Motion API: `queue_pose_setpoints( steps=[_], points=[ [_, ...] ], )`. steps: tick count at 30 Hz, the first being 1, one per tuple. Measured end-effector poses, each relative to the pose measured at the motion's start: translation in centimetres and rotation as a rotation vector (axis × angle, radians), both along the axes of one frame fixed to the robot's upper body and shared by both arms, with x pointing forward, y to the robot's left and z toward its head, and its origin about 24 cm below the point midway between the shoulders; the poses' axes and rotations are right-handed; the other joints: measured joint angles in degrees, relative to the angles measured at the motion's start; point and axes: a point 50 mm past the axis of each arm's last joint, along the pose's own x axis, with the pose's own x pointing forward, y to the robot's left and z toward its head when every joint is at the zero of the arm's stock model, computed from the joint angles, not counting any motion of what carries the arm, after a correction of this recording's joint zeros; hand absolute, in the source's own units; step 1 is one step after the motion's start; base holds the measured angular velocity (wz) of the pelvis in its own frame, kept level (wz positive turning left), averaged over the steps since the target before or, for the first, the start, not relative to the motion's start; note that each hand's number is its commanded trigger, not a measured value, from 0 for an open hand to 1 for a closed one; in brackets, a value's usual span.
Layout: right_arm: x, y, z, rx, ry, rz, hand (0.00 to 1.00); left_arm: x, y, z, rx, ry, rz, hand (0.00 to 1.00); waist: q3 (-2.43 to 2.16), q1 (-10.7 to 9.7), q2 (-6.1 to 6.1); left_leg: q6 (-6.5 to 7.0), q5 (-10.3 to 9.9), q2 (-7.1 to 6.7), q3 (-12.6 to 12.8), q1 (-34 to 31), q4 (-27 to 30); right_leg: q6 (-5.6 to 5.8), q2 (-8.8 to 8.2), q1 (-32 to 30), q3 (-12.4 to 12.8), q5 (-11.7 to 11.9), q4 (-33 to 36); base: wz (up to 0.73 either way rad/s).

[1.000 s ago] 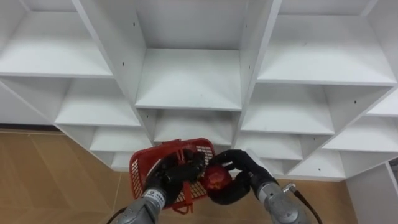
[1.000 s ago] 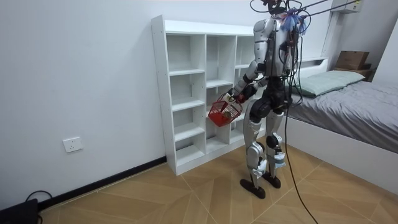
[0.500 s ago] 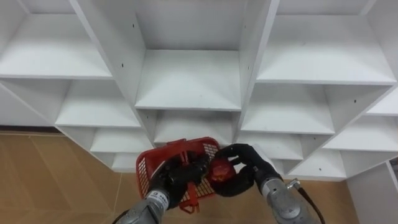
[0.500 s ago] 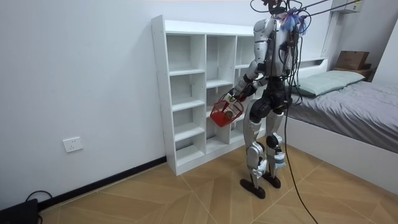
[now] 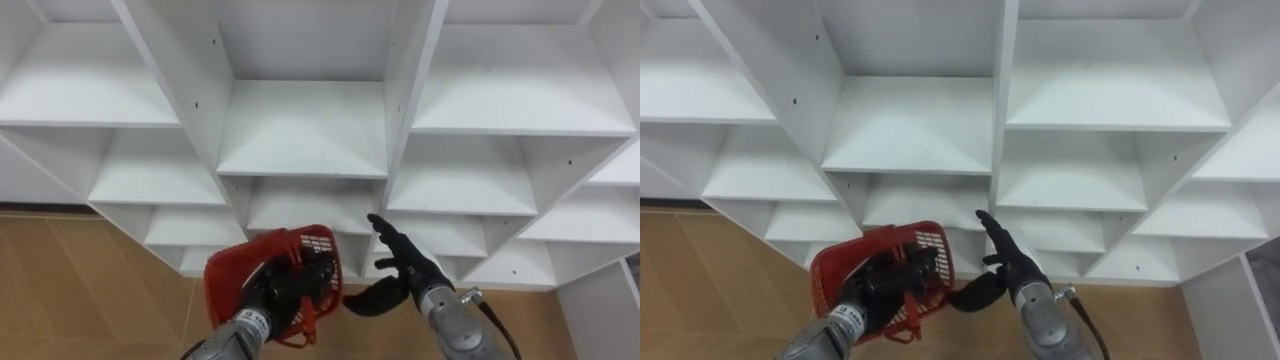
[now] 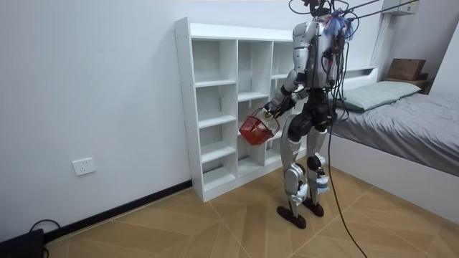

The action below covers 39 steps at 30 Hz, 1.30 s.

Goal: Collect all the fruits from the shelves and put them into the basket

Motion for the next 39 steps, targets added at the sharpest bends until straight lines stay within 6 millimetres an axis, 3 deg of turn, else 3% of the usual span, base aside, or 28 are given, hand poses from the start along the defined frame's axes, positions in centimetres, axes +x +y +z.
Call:
queue_pose_setpoints(
  steps=[17,24,30,39],
  points=[
    [0.0,0.2,0.0,0.012,0.002,-0.004,0.0,0.0,-0.2,0.0,-0.007,0.0,-0.001,1.0,-0.17,0.1,-0.99,0.02,0.01,0.0,0.31,-0.12,0.39,0.02,0.0,0.0,0.58,-0.02,-0.09,0.0],
    [-0.2,0.1,-0.1,0.009,0.008,-0.001,0.0,-0.6,0.7,-0.4,0.036,0.014,-0.007,1.0,-0.32,0.31,-1.32,0.01,0.01,0.0,0.3,0.16,0.31,0.02,0.08,0.14,0.78,-0.02,-0.19,0.0],
    [-2.4,-1.0,-1.8,-0.039,0.08,-0.007,0.0,-2.6,3.4,-1.8,0.279,0.038,-0.103,1.0,-0.32,0.45,-1.3,-0.03,-0.04,0.01,0.24,2.02,-0.23,0.01,0.18,2.32,0.45,-0.01,-0.97,0.03],
    [-6.7,-5.1,-3.8,-0.087,0.155,-0.154,0.0,-5.2,7.0,-3.1,0.647,0.065,-0.236,1.0,-0.42,-0.03,-1.16,-0.1,-0.03,-0.19,-0.33,5.15,-1.85,0.2,0.31,5.63,0.08,0.09,-2.44,0.03]
  ],
)
